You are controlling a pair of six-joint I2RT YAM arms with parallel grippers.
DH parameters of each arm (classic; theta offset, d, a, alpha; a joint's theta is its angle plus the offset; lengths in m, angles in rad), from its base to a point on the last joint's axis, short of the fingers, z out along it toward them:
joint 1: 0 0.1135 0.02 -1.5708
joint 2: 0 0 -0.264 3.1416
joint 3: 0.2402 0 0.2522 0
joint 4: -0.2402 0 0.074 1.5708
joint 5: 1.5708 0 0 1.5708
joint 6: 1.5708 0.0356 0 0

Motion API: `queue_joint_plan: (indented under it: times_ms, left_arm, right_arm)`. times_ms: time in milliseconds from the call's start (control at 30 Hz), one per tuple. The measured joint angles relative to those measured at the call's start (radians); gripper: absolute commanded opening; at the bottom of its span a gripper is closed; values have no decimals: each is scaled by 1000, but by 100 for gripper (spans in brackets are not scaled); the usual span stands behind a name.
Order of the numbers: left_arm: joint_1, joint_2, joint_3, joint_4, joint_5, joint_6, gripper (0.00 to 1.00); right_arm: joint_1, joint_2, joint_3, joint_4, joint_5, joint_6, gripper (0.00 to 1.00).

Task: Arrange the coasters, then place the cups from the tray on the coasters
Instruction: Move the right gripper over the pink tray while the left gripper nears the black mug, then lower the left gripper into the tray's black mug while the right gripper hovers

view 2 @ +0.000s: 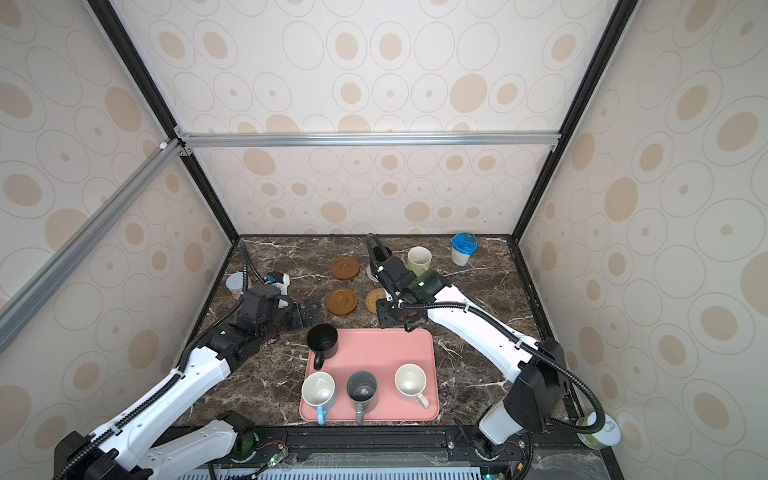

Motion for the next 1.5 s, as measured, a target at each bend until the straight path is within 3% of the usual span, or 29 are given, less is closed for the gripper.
queue_joint_plan:
  times_ms: [233,600,867,1033,1500]
  left_arm:
    - [-30,-34,0,-57,1,-23,95]
    - [-193,-31,4,-237,28,-42,87]
    - [-256,14,4,-299,40,-51,82]
    - [-280,61,4,-297,43,-53,71]
    - [-290,138,4,-286,36,-48,54]
  right_arm:
    - [6,-25,-38,5,-6,-3,50]
    - [6,-40,-45,5,-6,-8,50]
    - [6,-81,-70,4,-5,-7,50]
    - [6,-86,-77,2,-2,-7,50]
    - [6,-121,-111,-10,28,3,51]
